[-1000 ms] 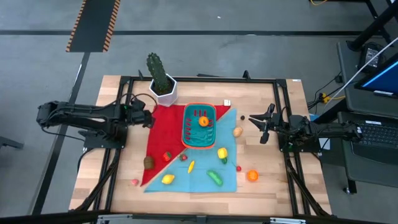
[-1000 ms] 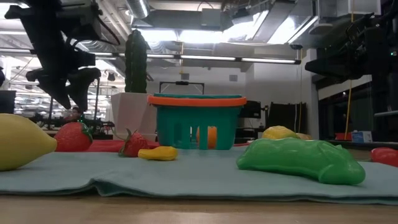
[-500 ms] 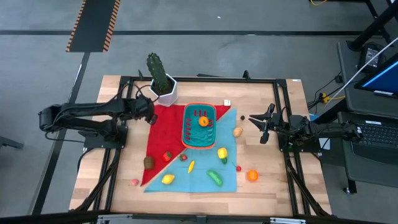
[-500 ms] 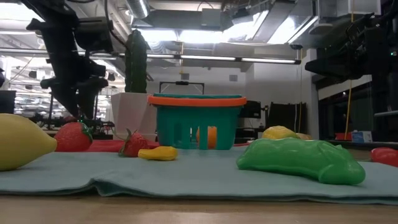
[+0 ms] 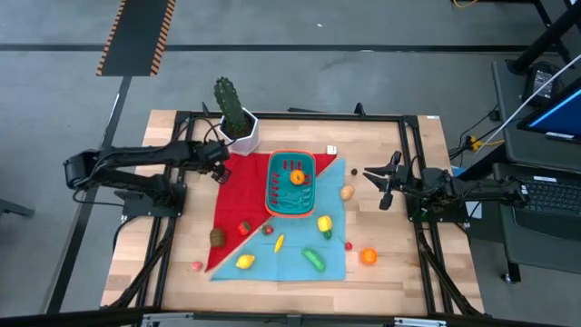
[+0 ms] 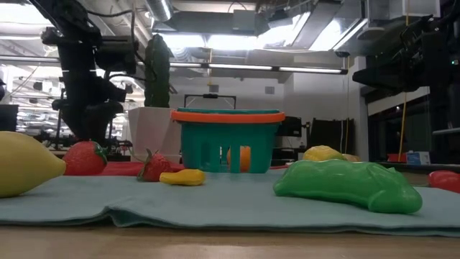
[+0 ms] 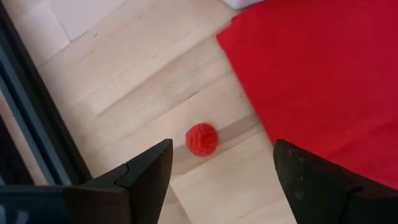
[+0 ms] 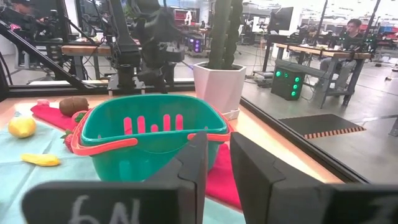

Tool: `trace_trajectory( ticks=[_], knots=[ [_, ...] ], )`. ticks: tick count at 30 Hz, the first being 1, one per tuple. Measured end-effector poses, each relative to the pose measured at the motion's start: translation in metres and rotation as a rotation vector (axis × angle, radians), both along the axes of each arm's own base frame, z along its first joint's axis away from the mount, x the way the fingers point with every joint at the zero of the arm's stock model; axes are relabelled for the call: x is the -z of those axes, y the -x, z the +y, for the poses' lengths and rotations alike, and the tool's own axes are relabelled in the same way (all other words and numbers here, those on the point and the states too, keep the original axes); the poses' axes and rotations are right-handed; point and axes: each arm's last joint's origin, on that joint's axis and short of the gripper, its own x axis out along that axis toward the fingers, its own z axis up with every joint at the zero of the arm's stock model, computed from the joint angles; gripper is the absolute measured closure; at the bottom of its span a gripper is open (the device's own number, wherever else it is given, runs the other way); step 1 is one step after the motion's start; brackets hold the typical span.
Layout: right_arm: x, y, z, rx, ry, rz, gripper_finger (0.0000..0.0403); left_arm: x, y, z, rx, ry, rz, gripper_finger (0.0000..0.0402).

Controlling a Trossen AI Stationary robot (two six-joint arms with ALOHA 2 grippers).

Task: Pick and placing Produce into tupperware
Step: Put the raspberry into the basket

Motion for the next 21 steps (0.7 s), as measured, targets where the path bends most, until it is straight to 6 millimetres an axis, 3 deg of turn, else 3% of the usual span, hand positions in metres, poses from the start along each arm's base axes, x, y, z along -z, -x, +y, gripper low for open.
trace_trajectory(
  ticks=[21],
  knots=[
    [0.000, 0.000, 0.000, -0.001, 0.000, 0.000, 0.0330, 0.020, -0.008, 0.010, 0.052, 0.050, 0.096, 0.0149]
  ],
)
